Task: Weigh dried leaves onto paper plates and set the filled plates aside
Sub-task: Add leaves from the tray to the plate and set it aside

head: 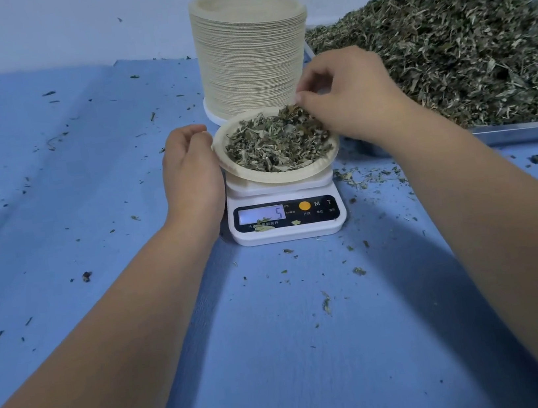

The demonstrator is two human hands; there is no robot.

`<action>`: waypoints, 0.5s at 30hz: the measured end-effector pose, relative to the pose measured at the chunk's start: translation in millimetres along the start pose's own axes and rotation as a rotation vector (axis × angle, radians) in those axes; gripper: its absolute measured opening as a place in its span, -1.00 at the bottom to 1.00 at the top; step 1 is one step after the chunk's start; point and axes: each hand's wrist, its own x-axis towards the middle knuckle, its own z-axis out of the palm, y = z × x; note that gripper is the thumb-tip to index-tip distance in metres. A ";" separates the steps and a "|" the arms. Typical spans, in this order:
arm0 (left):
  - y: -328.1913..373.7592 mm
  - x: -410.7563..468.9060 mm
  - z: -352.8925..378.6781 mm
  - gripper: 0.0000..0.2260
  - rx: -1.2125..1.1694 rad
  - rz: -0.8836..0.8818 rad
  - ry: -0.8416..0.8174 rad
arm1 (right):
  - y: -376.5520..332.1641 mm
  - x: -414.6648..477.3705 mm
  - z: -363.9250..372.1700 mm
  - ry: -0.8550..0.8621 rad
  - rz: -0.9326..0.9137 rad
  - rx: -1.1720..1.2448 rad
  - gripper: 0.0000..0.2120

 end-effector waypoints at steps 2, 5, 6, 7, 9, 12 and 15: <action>-0.2 0.7 -0.2 -0.69 -0.004 -0.001 0.002 | 2.8 -8.7 -2.3 0.114 0.028 0.070 -0.92; -0.8 1.4 -0.2 -0.69 -0.003 0.003 0.001 | 14.8 -27.1 -1.3 0.238 0.069 0.105 -0.90; -1.0 1.4 -0.2 -0.70 0.001 0.005 -0.003 | 21.1 -33.1 0.6 0.258 0.085 0.097 -0.89; -1.2 1.1 -0.4 -0.72 0.003 0.005 -0.008 | 27.8 -37.9 2.5 0.261 0.101 0.082 -0.89; -1.2 0.8 -0.7 -0.73 0.000 0.000 -0.012 | 38.6 -43.4 5.8 0.238 0.116 0.037 -0.88; -0.9 1.6 -1.7 -0.71 0.001 -0.011 -0.009 | 46.0 -43.0 9.3 0.213 0.088 -0.013 -0.85; -1.7 2.6 -1.9 -0.73 -0.006 -0.016 -0.008 | 49.7 -43.0 10.7 0.219 0.062 -0.047 -0.85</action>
